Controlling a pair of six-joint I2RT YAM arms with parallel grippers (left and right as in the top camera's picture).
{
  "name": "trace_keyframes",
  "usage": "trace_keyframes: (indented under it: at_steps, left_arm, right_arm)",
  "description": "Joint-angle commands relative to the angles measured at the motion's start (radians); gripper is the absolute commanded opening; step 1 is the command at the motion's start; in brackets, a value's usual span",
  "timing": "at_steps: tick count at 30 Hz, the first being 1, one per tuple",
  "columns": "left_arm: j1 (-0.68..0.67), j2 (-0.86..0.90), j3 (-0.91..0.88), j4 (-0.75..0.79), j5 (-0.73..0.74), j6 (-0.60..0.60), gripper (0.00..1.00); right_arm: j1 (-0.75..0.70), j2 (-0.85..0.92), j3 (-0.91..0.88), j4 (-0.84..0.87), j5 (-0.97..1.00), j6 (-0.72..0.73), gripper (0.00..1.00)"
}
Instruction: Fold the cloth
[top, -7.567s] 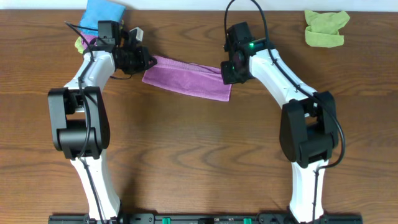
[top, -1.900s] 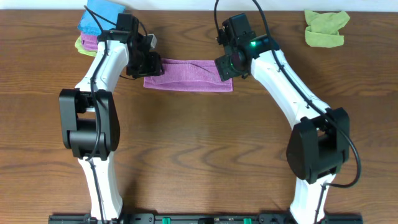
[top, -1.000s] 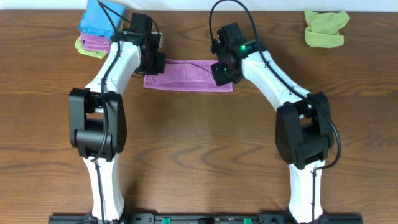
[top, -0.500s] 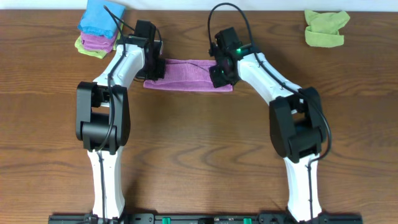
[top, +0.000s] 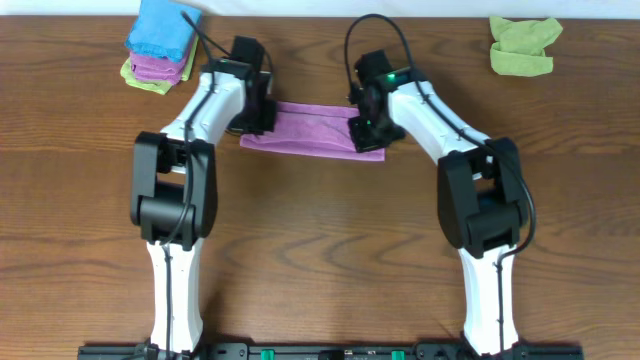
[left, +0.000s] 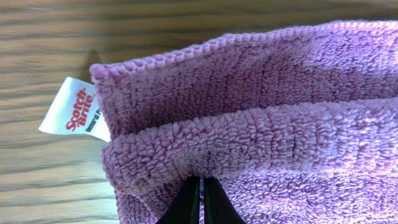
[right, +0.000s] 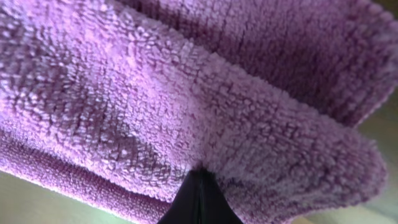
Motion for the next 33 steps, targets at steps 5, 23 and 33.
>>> trace_keyframes:
  at_steps: [5, 23, 33]
  left_arm:
    - [-0.101, 0.026, 0.003, -0.034, -0.018, -0.072, 0.06]
    - [-0.143, -0.010, -0.095, -0.111, -0.059, -0.162, 0.06]
    - [-0.142, -0.034, -0.095, -0.076, -0.067, -0.162, 0.06]
  right_arm:
    - [-0.112, 0.040, -0.028, -0.098, 0.075, 0.008, 0.01]
    - [-0.123, 0.000, -0.028, -0.085, -0.014, -0.018, 0.02]
    - [-0.122, -0.276, -0.028, -0.102, -0.038, -0.040, 0.02]
